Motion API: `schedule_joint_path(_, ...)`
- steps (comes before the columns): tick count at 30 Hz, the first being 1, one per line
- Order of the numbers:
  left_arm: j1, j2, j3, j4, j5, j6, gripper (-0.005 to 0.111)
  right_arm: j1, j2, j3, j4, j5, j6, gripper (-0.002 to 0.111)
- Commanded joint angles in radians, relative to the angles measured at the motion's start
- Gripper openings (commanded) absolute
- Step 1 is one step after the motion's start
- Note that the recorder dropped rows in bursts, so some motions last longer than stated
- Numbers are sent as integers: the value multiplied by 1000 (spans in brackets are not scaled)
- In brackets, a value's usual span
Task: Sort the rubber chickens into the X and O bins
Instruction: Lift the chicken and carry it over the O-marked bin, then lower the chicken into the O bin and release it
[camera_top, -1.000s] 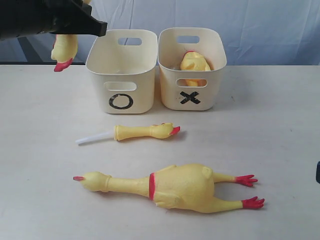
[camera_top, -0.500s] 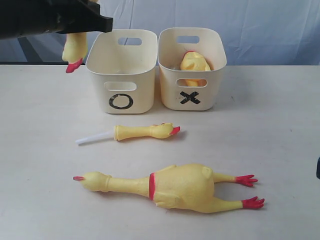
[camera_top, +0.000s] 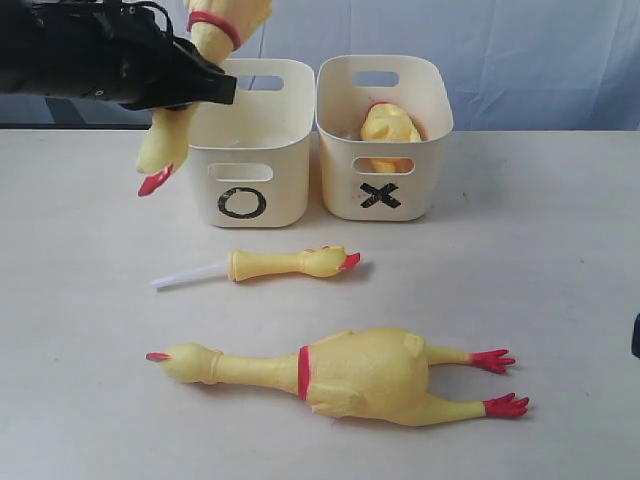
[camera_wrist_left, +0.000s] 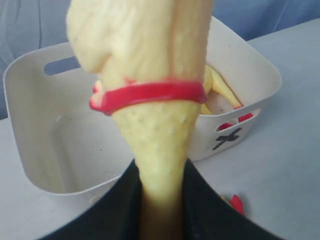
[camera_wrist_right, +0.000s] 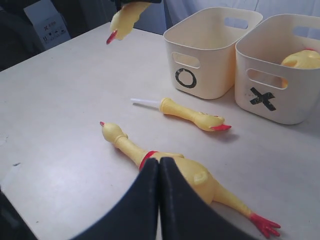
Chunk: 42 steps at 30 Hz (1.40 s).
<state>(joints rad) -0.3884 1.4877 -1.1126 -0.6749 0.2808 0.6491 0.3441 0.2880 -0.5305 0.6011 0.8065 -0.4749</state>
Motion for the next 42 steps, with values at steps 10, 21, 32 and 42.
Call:
schedule_joint_path(10, 117, 20, -182, 133, 246, -165, 0, -5, -6, 6, 3, -8, 1, -1)
schedule_joint_path(21, 157, 195, -384, 240, 550, -268, 0, -5, -6, 6, 3, -8, 1, -1)
schedule_joint_path(32, 157, 354, -585, 425, 762, -369, 0, -5, -6, 6, 3, -4, 1, -1)
schedule_joint_path(42, 111, 426, -673, 504, 843, -286, 0, -5, -6, 6, 3, -4, 1, -1)
